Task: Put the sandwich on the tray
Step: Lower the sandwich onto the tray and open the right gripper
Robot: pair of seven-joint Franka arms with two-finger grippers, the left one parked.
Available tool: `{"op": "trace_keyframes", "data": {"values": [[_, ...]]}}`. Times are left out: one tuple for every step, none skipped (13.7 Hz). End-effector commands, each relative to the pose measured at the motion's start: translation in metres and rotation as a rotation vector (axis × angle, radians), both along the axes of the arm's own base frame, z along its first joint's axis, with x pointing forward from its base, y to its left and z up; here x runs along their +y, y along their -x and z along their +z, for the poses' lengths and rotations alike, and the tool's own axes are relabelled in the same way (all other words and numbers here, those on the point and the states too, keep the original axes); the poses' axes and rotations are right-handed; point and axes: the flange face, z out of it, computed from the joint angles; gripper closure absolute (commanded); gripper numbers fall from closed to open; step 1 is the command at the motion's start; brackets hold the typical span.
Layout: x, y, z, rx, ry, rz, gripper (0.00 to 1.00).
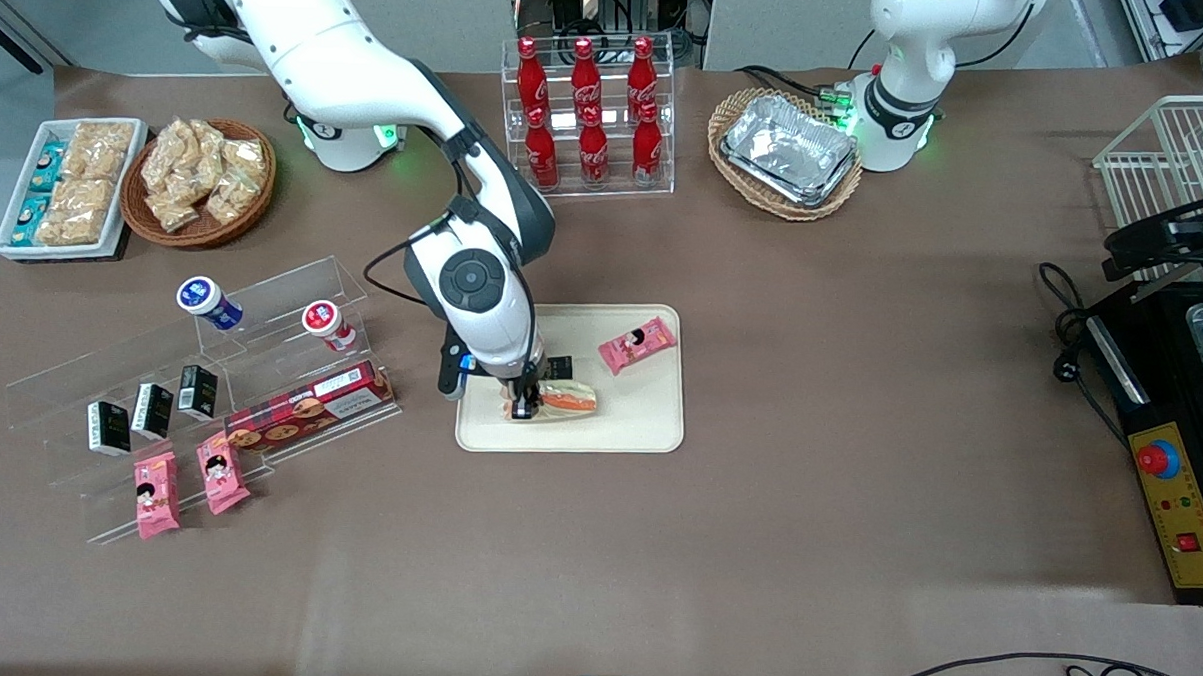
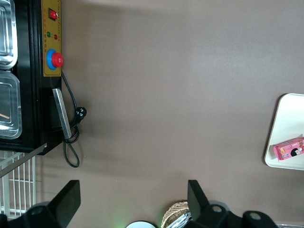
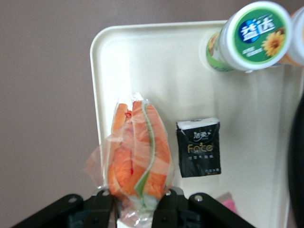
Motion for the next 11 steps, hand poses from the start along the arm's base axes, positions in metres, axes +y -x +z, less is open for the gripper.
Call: {"op": "trace_keyframes", "data": {"values": [[0.01,-0.011,-0.021,-0.018,-0.017,-0.023,0.72],[0.01,-0.011,-0.026,-0.02,-0.017,-0.022,0.72],[0.01,-0.012,-0.03,-0.021,-0.019,-0.024,0.72],[0.01,-0.012,-0.032,-0.022,-0.019,-0.024,0.72],[0.01,-0.012,-0.035,-0.022,-0.019,-0.024,0.71],[0.011,-0.013,-0.039,-0.024,-0.02,-0.024,0.71],[0.011,-0.013,-0.039,-0.027,-0.021,-0.023,0.71],[0.01,-0.014,-0.042,-0.025,-0.016,-0.021,0.71],[0.01,-0.013,-0.044,-0.023,-0.013,-0.02,0.71],[0.009,-0.014,-0.045,-0.023,-0.011,-0.021,0.71],[0.009,-0.014,-0.046,-0.023,-0.011,-0.021,0.71]]}}
